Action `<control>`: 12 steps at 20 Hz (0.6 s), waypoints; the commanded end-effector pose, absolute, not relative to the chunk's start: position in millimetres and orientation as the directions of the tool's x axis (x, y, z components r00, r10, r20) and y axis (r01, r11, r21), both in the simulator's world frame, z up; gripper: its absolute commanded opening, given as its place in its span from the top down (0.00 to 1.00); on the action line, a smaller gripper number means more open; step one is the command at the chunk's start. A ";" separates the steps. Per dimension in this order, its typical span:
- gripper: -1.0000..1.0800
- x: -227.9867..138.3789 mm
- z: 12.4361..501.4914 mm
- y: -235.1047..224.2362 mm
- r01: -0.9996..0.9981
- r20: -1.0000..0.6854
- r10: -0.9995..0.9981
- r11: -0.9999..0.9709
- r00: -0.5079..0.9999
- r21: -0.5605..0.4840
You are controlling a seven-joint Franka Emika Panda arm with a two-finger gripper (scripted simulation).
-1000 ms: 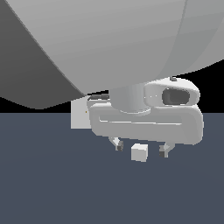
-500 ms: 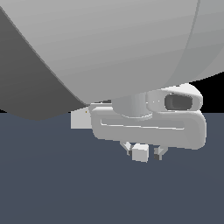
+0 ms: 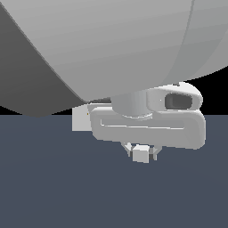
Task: Plug the charger into the wall socket.
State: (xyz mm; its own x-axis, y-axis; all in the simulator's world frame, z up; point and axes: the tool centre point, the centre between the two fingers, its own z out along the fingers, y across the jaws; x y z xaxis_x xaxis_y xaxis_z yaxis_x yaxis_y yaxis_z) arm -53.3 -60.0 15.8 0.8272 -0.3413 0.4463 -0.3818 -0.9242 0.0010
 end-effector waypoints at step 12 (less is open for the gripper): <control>1.00 -33.7 75.5 25.2 -0.069 0.452 -0.059 -0.998 0.890 0.006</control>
State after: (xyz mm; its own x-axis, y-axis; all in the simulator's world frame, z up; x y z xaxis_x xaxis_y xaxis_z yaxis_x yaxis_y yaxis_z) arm -34.8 13.4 67.1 0.8868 -0.1002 0.4512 -0.1143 -0.9934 0.0041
